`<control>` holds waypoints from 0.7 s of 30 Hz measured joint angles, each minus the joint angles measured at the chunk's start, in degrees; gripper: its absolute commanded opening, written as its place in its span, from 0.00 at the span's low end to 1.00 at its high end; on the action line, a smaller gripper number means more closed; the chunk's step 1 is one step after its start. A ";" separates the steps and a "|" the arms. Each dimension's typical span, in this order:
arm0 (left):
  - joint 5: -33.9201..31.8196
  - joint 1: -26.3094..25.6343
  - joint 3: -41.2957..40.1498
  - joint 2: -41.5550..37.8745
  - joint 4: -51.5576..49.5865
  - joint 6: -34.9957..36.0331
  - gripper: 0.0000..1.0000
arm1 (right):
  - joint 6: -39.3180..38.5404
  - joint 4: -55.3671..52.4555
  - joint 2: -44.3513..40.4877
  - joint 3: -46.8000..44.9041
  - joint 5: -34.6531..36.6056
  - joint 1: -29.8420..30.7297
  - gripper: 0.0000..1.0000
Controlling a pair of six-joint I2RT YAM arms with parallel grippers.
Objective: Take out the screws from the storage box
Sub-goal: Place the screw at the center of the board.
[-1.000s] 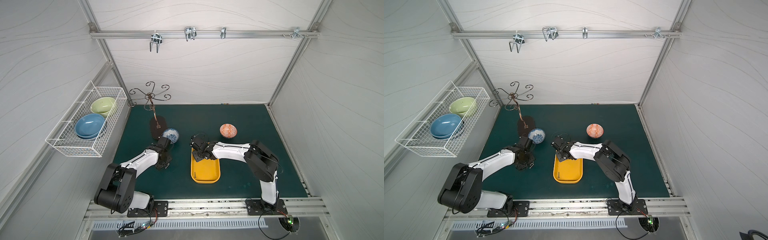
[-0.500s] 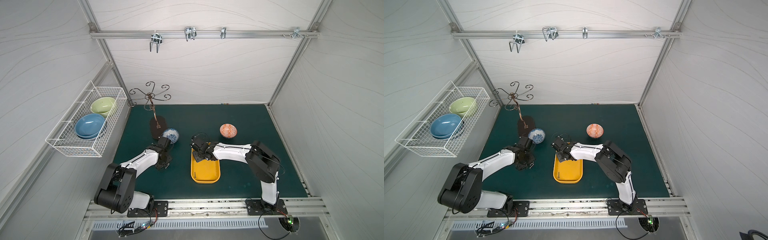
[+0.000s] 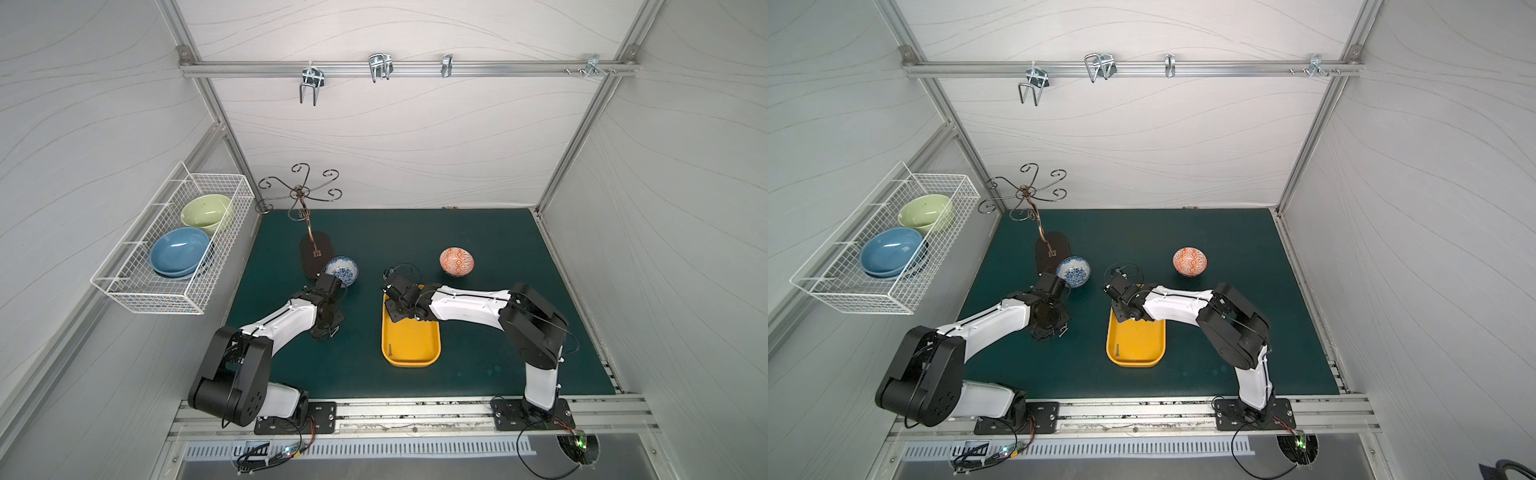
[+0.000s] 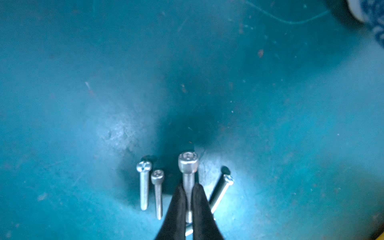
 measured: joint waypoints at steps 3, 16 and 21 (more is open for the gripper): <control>0.35 0.04 -0.02 0.00 1.07 0.04 0.47 | 0.11 0.07 1.44 0.72 0.02 0.11 0.40; 0.66 0.07 -1.25 -7.63 1.14 -0.48 0.57 | 1.14 2.51 2.78 -1.42 3.23 0.44 0.37; 0.59 0.07 -1.95 -14.51 -1.18 -0.79 0.64 | 0.94 1.40 2.78 -1.16 4.33 0.66 0.34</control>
